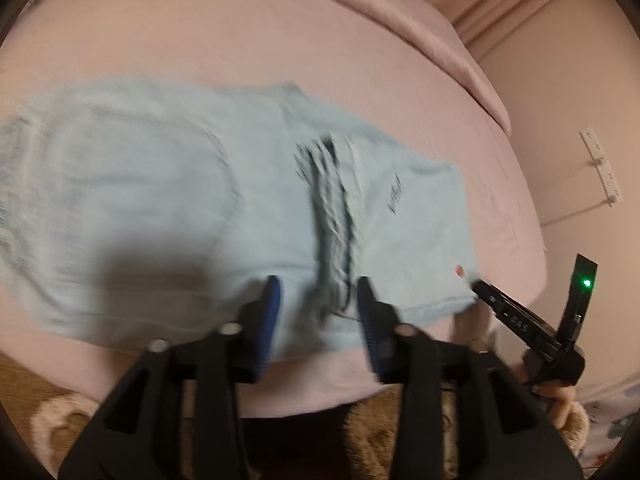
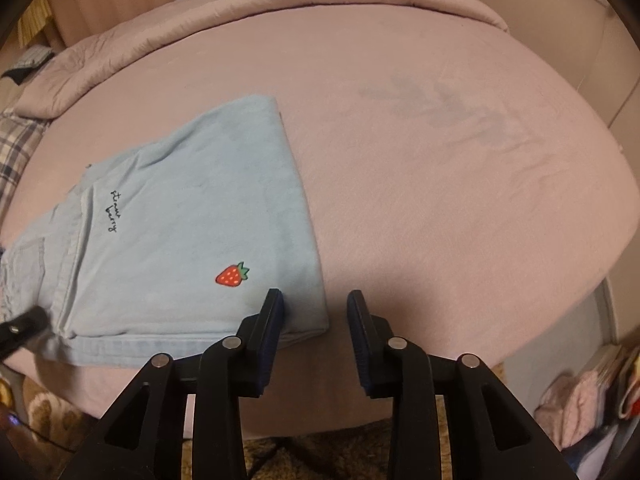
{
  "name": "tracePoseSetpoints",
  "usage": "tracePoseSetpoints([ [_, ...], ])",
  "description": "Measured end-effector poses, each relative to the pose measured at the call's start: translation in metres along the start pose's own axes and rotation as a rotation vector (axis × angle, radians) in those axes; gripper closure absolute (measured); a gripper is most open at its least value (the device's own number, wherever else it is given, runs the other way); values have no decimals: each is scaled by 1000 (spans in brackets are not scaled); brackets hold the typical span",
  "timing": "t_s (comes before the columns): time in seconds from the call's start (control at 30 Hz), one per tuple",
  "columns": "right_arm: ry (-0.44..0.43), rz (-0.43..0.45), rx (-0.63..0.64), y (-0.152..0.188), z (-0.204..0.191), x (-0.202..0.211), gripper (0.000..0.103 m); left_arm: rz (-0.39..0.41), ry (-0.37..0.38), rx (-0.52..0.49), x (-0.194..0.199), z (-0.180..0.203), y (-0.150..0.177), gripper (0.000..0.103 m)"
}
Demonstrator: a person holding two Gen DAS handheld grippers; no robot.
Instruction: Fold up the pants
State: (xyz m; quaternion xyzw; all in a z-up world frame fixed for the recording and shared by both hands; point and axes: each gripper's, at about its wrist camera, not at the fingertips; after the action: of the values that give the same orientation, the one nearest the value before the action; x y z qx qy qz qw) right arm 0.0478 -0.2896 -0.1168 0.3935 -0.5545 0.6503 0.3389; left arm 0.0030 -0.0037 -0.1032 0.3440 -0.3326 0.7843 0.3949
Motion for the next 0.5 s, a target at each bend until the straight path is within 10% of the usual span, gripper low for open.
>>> tracePoseSetpoints([
  [0.23, 2, 88, 64, -19, -19, 14, 31, 200, -59, 75, 52, -29, -14, 22],
  [0.5, -63, 108, 104, -40, -42, 9, 20, 274, -75, 194, 76, -61, -26, 8],
])
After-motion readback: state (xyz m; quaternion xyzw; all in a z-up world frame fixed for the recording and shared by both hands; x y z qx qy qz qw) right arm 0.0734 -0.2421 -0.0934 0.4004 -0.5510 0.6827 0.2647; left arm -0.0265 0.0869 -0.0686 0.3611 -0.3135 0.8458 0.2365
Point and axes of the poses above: each gripper's, at about its wrist camera, not at the fingertips, and x roughly against the way its jaws point, z to its right, y to its underside, and after that the axes turned 15 degrees about x, right-handed
